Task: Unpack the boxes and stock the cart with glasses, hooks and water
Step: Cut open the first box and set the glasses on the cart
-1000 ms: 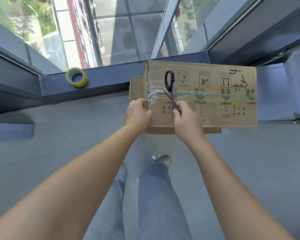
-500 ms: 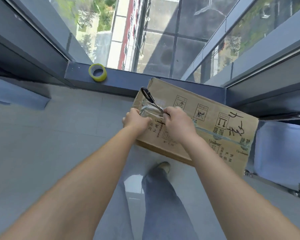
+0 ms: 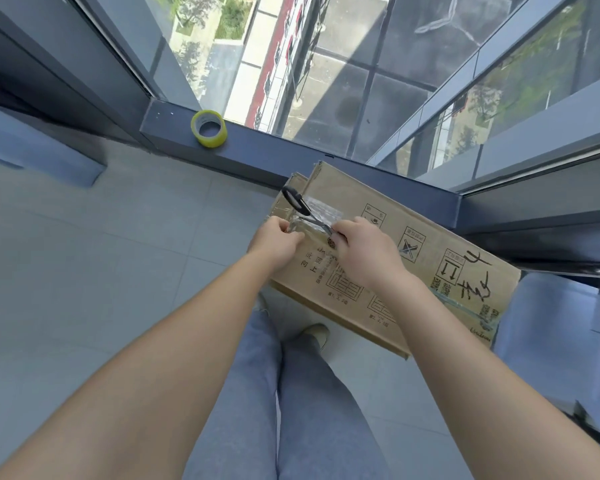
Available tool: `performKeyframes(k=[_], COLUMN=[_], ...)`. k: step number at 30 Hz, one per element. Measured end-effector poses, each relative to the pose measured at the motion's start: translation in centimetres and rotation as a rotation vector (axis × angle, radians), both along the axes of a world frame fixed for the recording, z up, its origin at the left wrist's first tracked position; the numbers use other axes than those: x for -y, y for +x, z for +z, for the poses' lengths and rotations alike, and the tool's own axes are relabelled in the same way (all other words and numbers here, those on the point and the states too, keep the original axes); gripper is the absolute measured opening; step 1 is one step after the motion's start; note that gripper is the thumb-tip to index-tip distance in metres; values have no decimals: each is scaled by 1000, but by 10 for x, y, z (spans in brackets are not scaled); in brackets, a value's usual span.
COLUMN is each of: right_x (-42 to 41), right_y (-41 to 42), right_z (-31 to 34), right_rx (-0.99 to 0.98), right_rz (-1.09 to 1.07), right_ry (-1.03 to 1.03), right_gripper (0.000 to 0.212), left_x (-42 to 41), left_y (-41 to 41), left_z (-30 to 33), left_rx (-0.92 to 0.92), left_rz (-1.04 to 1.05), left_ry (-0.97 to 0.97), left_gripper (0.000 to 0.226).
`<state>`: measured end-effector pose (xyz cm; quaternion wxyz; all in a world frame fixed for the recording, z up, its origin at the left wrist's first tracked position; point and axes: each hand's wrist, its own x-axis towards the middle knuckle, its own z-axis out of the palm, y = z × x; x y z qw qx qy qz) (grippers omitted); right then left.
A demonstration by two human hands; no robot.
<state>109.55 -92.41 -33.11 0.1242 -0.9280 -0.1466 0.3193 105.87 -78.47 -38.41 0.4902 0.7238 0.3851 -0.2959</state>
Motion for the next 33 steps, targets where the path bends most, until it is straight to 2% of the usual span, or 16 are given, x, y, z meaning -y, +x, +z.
performKeyframes(k=[5,8,14,21,33], right_x=[-9,-13,-16,-16,0], right_y=[2,10,36,20,-2], right_z=[4,7,8,4,1], right_rx=[95,139,69,26,106], right_rz=[82,84,209,185,272], right_ry=[-42,-15,-133,-145,-243], right_gripper=[26,27,26,22,18], left_x=[7,8,6,10,17], left_y=[1,1,-3,-3,-4], left_z=[1,0,-1,-2,-3], left_rx=[-20,-10,41,32,22], left_rz=[-55,-72,-48,-41,5], left_ry=[65,83,54,104,173], left_gripper=[38,34,34,34,32])
